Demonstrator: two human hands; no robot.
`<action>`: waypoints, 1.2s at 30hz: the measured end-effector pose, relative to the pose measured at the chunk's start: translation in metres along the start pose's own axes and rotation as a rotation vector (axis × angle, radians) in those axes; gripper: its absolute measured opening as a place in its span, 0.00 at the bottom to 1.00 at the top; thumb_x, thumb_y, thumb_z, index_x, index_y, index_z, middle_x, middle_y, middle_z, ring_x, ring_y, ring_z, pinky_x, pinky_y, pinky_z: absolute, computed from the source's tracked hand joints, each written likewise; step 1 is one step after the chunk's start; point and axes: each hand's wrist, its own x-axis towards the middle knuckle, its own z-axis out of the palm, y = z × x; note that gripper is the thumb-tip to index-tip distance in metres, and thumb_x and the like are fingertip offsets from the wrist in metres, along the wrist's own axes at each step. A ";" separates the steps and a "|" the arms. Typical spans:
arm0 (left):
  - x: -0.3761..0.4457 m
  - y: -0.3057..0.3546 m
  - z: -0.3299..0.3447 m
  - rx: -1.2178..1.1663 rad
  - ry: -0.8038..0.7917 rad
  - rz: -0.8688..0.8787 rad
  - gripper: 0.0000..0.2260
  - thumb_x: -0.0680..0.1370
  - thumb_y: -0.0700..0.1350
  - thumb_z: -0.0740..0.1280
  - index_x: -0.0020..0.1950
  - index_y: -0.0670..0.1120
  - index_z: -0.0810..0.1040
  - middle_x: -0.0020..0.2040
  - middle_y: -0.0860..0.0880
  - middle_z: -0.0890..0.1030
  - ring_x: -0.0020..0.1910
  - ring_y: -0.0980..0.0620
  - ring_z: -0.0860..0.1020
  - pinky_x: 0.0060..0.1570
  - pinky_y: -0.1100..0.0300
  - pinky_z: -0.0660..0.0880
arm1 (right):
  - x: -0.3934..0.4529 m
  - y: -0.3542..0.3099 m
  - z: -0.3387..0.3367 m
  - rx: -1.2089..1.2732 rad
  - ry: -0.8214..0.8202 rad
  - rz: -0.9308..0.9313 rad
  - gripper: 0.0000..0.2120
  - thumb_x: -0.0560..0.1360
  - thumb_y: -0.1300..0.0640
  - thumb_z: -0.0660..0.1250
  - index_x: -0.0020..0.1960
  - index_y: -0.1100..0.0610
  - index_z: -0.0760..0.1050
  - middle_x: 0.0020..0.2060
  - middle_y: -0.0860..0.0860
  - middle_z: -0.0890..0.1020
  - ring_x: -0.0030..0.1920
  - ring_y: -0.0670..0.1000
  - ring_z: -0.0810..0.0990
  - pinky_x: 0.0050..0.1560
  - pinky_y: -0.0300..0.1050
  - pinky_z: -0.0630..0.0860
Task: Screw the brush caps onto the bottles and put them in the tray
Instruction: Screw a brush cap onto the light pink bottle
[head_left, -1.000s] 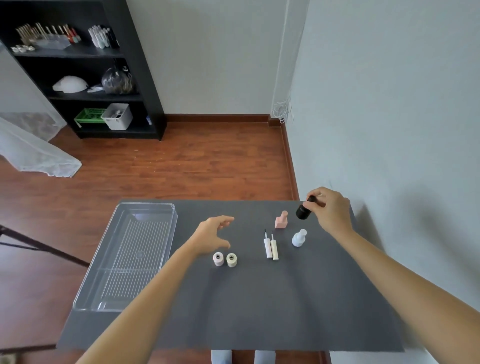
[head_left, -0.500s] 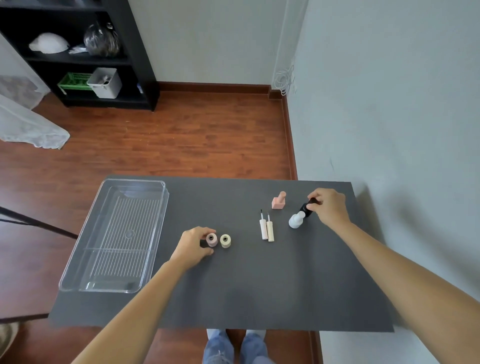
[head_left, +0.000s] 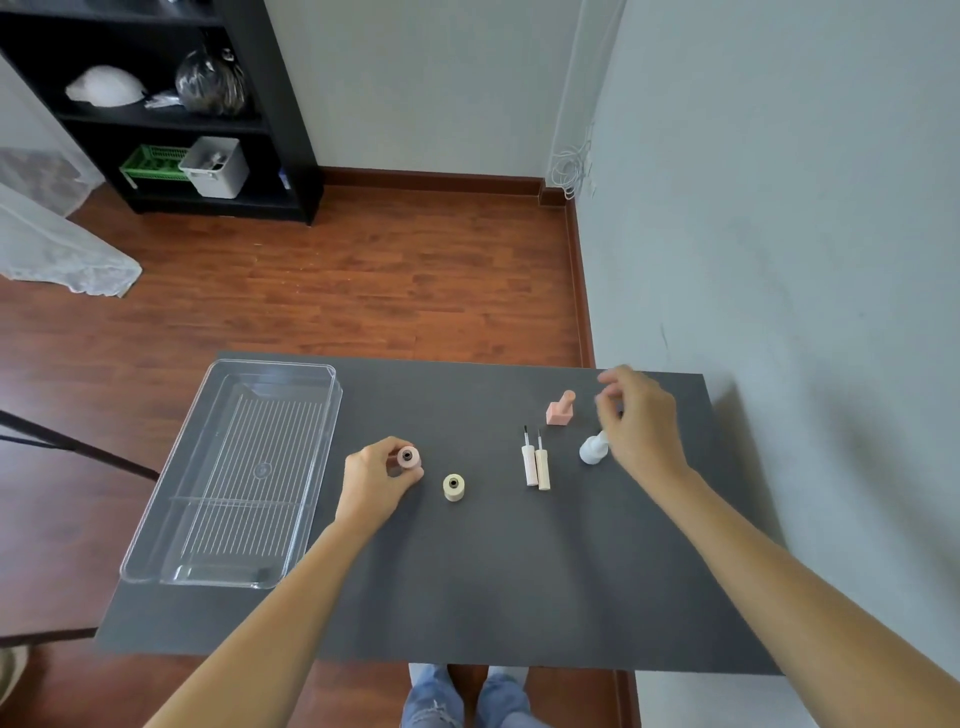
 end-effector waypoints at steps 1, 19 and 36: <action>0.001 0.003 -0.003 -0.023 0.025 -0.004 0.09 0.71 0.38 0.76 0.42 0.52 0.81 0.39 0.54 0.84 0.41 0.63 0.82 0.41 0.74 0.72 | -0.008 -0.010 0.008 0.006 -0.059 -0.037 0.06 0.75 0.65 0.64 0.49 0.58 0.79 0.42 0.52 0.82 0.44 0.55 0.79 0.48 0.49 0.77; -0.010 0.024 -0.010 -0.168 0.034 0.083 0.14 0.70 0.39 0.76 0.38 0.59 0.79 0.36 0.69 0.82 0.37 0.70 0.80 0.39 0.80 0.70 | -0.041 -0.020 0.114 -0.480 -0.477 0.190 0.12 0.78 0.51 0.66 0.52 0.60 0.77 0.49 0.57 0.82 0.47 0.57 0.83 0.35 0.45 0.70; 0.001 0.102 -0.036 -0.332 0.002 0.177 0.07 0.71 0.48 0.78 0.48 0.55 0.85 0.36 0.61 0.83 0.36 0.66 0.78 0.38 0.76 0.72 | -0.003 -0.086 -0.015 0.350 -0.178 0.063 0.02 0.72 0.57 0.73 0.41 0.53 0.80 0.32 0.49 0.83 0.33 0.52 0.81 0.41 0.49 0.80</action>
